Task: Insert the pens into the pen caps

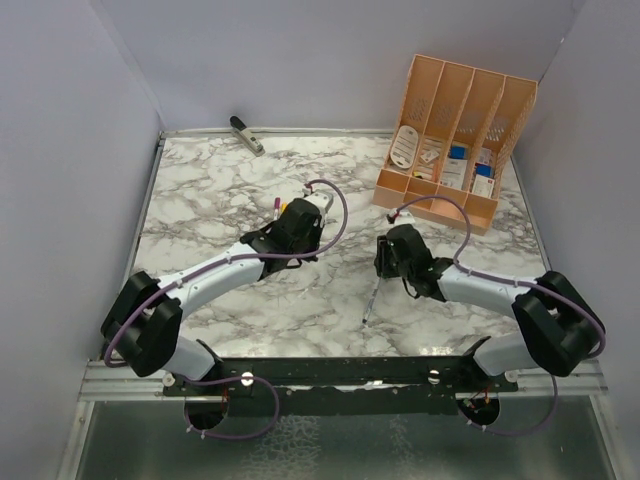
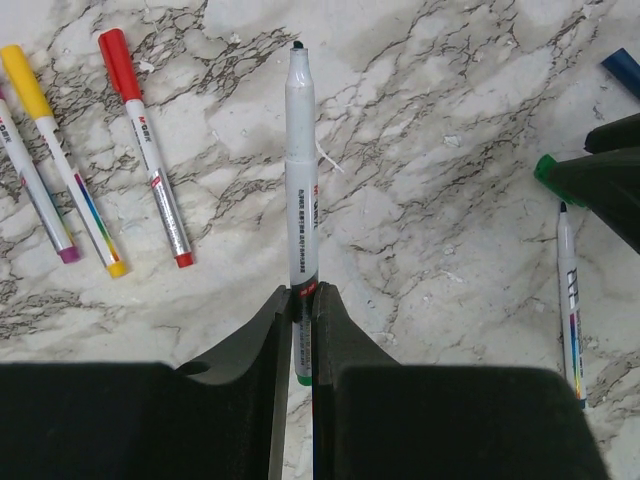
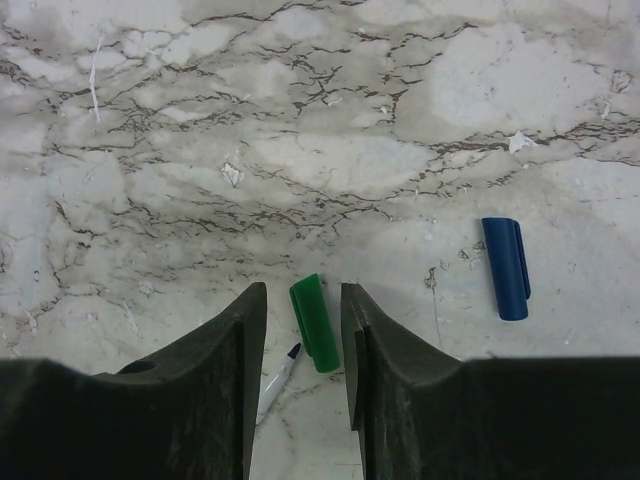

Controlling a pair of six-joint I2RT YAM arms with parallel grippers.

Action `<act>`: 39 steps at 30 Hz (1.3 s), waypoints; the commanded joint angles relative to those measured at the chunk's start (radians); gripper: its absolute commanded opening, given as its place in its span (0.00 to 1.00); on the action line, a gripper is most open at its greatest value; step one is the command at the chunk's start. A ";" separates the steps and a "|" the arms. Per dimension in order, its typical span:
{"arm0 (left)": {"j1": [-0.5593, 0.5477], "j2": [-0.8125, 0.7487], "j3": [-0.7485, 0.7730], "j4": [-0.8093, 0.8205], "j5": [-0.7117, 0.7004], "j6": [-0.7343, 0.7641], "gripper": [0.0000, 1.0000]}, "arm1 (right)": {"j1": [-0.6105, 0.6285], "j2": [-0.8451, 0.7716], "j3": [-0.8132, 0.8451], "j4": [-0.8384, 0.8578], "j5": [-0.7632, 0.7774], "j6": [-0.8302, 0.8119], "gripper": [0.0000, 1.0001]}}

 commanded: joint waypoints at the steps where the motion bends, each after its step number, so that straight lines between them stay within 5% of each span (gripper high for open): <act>1: -0.001 -0.061 -0.039 0.096 0.075 0.017 0.00 | -0.002 0.041 0.044 -0.051 -0.042 -0.005 0.35; 11: 0.009 -0.077 -0.047 0.094 0.069 0.016 0.00 | -0.003 0.119 0.088 -0.150 -0.041 0.030 0.32; 20: 0.035 -0.101 -0.053 0.108 0.078 0.007 0.00 | -0.002 0.191 0.140 -0.268 -0.052 0.070 0.20; 26: 0.065 -0.113 -0.057 0.119 0.090 0.003 0.00 | -0.002 0.243 0.176 -0.345 -0.054 0.083 0.04; 39: 0.093 -0.101 -0.102 0.254 0.210 0.016 0.00 | -0.003 0.241 0.328 -0.118 0.062 -0.002 0.01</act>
